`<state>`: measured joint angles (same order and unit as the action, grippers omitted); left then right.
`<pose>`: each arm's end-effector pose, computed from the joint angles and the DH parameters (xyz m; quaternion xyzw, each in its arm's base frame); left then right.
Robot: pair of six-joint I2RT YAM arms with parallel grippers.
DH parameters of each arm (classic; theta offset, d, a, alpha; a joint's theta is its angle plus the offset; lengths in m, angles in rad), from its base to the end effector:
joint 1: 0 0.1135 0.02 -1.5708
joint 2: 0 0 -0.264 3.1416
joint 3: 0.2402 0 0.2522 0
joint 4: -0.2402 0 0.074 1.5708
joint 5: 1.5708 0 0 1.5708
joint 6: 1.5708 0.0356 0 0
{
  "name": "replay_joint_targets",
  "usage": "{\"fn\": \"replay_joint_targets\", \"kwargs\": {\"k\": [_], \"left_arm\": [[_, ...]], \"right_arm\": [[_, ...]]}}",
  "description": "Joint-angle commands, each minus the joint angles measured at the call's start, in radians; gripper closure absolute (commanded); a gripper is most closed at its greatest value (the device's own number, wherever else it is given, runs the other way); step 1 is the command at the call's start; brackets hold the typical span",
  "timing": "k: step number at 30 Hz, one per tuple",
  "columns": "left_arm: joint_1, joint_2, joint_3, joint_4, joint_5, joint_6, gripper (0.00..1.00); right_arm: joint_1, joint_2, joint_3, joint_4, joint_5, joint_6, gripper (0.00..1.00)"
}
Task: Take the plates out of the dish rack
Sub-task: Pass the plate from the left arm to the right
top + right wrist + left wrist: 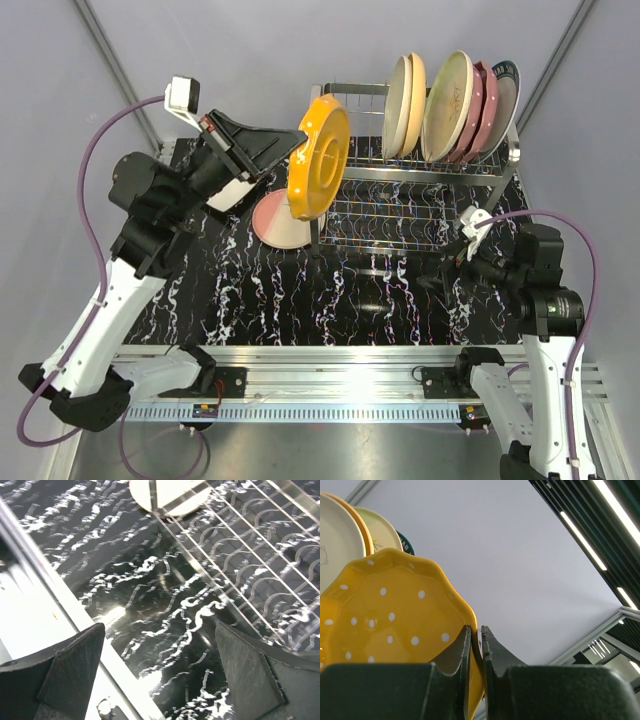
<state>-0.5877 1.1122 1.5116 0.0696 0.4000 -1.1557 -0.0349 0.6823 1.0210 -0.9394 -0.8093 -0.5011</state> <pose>0.1594 -0.1228 0.5490 0.0188 0.5399 -0.7061 0.4578 0.1084 0.0220 0.3622 -0.3664 0.7488 0.2224 0.5055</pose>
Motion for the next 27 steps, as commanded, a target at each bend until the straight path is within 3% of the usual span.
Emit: {"fn": "replay_joint_targets", "kwargs": {"k": [1, 10, 18, 27], "left_arm": [[0.002, -0.094, -0.036, 0.197, 0.025, -0.048, 1.00], [-0.020, -0.144, -0.194, 0.203, 0.056, -0.072, 1.00], [-0.069, -0.149, -0.312, 0.191, 0.085, -0.055, 1.00], [-0.104, -0.123, -0.410, 0.206, 0.141, -0.045, 1.00]], "right_arm": [[-0.005, 0.013, 0.057, -0.044, -0.085, 0.024, 0.00], [-0.005, 0.062, 0.139, -0.136, -0.240, 0.101, 0.00], [-0.005, 0.068, 0.159, -0.142, -0.232, 0.131, 0.00], [-0.005, 0.126, 0.134, -0.246, -0.227, -0.112, 0.00]]}}
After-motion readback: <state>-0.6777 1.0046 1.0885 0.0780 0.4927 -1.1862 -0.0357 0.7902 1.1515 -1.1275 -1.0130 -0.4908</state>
